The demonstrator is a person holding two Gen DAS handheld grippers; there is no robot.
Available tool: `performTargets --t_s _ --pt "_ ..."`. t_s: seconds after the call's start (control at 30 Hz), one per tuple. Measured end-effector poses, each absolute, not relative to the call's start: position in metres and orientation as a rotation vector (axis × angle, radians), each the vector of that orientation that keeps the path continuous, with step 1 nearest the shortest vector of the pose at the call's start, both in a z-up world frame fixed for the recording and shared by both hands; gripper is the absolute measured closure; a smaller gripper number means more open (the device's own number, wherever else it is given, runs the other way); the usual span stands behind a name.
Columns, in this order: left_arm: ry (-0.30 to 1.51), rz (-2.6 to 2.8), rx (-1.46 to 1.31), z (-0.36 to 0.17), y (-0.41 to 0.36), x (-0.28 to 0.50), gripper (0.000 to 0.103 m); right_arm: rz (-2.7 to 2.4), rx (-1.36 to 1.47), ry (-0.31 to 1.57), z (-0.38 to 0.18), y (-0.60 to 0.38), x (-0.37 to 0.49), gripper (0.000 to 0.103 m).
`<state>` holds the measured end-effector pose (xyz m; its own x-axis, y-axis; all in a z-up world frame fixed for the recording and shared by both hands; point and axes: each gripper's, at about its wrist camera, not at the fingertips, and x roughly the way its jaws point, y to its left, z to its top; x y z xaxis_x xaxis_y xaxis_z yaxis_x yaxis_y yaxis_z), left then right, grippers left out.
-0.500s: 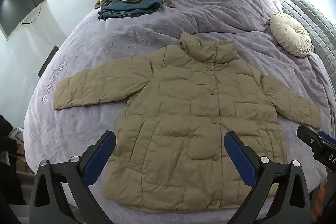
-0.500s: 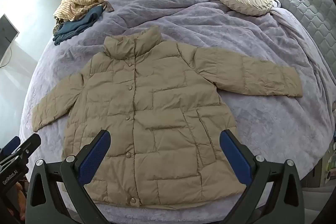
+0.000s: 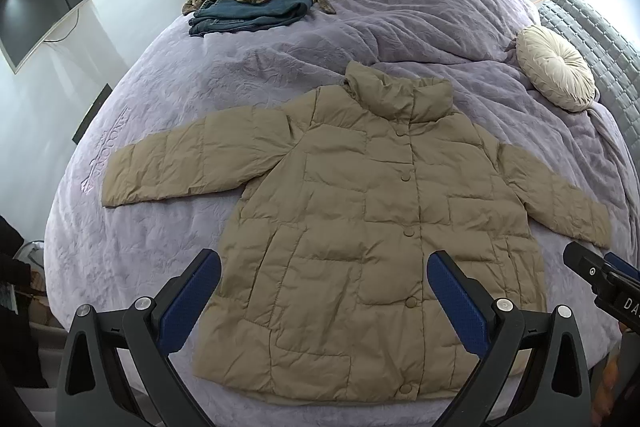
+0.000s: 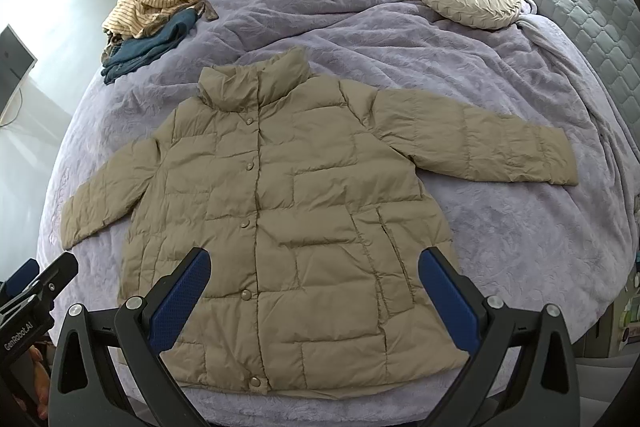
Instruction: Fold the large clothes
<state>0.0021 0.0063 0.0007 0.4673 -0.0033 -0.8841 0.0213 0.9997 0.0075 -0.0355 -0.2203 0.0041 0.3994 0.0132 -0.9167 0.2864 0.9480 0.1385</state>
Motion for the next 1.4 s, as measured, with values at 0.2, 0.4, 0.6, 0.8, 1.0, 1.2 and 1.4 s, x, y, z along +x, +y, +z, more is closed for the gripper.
performTargets --t_s 0.2,0.4,0.6,0.8,1.0,1.2,1.4 --pt "1.080 -0.017 0.020 0.0005 0.0062 0.0014 0.000 -0.176 0.294 1.152 0.0029 -0.2178 -0.0354 0.000" --pt "1.077 -0.015 0.022 0.0003 0.0058 0.0011 0.000 -0.176 0.294 1.153 0.0037 -0.2189 -0.0348 0.000" --pt "1.076 -0.015 0.023 0.0007 0.0054 0.0016 0.000 -0.174 0.294 1.155 0.0035 -0.2178 -0.0345 0.000" --pt "1.072 -0.015 0.022 -0.0007 0.0082 0.0001 0.000 -0.169 0.291 1.158 0.0014 -0.2118 -0.0339 0.000" --pt "1.052 -0.015 0.025 -0.0001 0.0083 -0.0002 0.000 -0.171 0.292 1.158 0.0019 -0.2120 -0.0335 0.000" --pt "1.055 -0.009 0.031 0.0001 0.0072 0.0000 0.000 -0.171 0.294 1.158 0.0027 -0.2128 -0.0331 0.000" --pt "1.049 -0.007 0.032 0.0003 0.0080 0.0002 0.000 -0.173 0.293 1.157 0.0025 -0.2115 -0.0333 0.000"
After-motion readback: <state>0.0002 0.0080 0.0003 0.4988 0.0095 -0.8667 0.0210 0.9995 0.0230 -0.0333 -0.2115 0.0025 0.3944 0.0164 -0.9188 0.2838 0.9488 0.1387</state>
